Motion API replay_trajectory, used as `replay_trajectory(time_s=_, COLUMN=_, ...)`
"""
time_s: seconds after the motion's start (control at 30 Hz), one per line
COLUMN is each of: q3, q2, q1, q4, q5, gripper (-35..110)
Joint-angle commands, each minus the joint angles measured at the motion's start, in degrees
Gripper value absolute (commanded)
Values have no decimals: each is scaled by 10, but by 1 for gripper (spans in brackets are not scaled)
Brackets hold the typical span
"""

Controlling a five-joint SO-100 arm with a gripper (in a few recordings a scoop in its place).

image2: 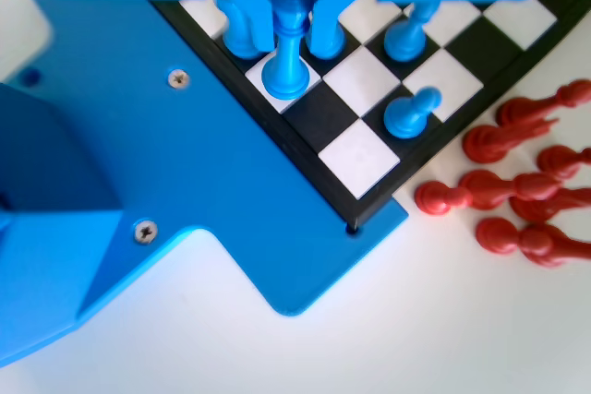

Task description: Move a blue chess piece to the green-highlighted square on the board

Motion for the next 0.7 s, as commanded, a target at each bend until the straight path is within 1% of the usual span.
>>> replay_trajectory(time_s=0.0, q3=13, q2=19, q1=3, q4=-22, q5=-7, gripper=1)
replay_trajectory(time_s=0.4, q3=16, q2=19, q1=-10, q4=-26, q5=14, gripper=1)
replay_trajectory(time_s=0.67, q3=37, q2=19, q1=-11, q4=-57, q5=13, gripper=1)
